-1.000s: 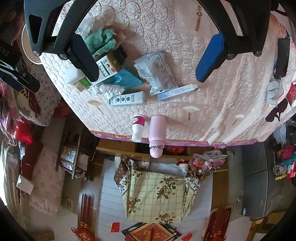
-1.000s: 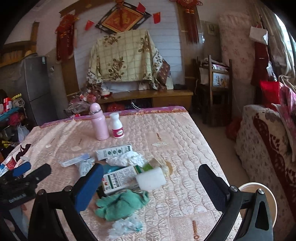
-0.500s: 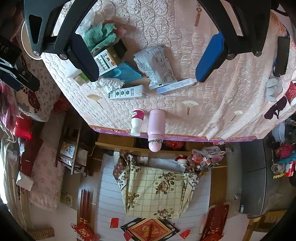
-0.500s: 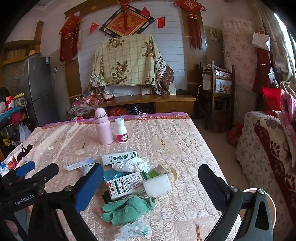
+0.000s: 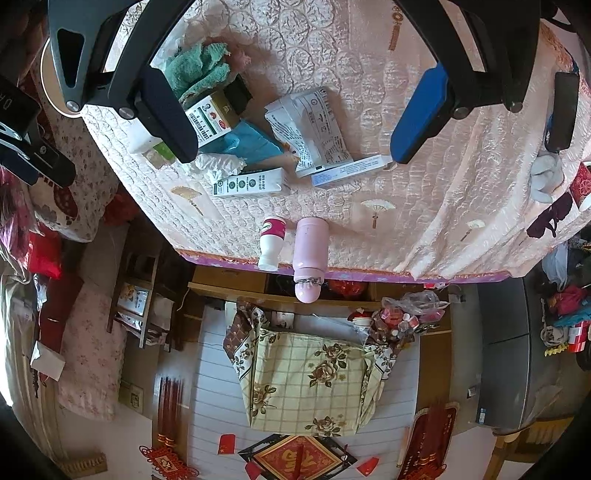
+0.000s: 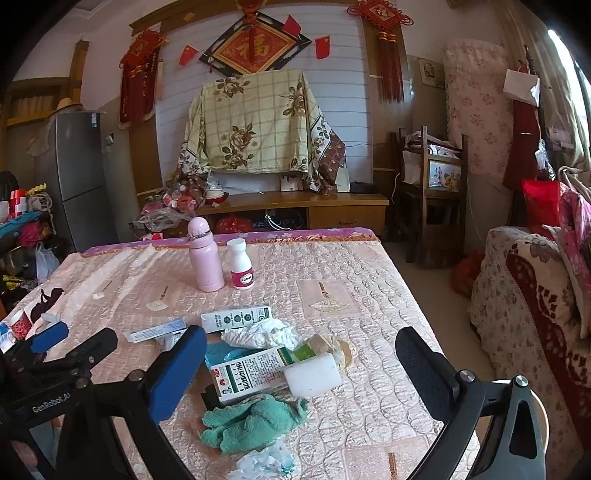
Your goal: Collect trash
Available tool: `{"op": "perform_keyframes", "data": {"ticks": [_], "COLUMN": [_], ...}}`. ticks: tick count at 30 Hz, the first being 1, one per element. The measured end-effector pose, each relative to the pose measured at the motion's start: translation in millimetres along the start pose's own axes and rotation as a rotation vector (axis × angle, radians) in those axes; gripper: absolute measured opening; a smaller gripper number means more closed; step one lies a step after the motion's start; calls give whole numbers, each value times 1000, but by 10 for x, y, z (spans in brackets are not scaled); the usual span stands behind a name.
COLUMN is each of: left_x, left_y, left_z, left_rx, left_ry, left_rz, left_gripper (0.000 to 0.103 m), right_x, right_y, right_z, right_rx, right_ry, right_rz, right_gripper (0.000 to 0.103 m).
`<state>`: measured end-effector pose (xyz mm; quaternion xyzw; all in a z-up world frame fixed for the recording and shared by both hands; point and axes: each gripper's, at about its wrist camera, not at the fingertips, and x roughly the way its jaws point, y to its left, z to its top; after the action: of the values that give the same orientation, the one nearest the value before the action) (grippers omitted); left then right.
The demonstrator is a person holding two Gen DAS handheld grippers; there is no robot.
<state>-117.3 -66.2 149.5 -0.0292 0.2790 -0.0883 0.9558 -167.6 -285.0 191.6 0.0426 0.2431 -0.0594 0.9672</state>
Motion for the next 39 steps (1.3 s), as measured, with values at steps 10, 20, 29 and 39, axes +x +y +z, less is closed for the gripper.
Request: {"op": "perform_keyframes", "data": {"ticks": [10, 20, 29, 39], "left_x": [57, 56, 74, 88], "left_y": [37, 48, 60, 78], "left_z": [7, 11, 26, 30], "left_rx": [1, -1, -1, -5], "left_ry": [5, 1, -2, 1], "left_rz": [10, 10, 13, 21], "left_gripper": [103, 103, 103, 103], "right_x": [44, 54, 46, 55], "right_y": [-28, -39, -52, -57], "right_z": [-7, 4, 17, 13], "right_rx": [7, 7, 8, 9], "right_ry": [13, 16, 14, 20], "right_rz": [-9, -18, -18, -18], "right_gripper": [103, 103, 103, 103]}}
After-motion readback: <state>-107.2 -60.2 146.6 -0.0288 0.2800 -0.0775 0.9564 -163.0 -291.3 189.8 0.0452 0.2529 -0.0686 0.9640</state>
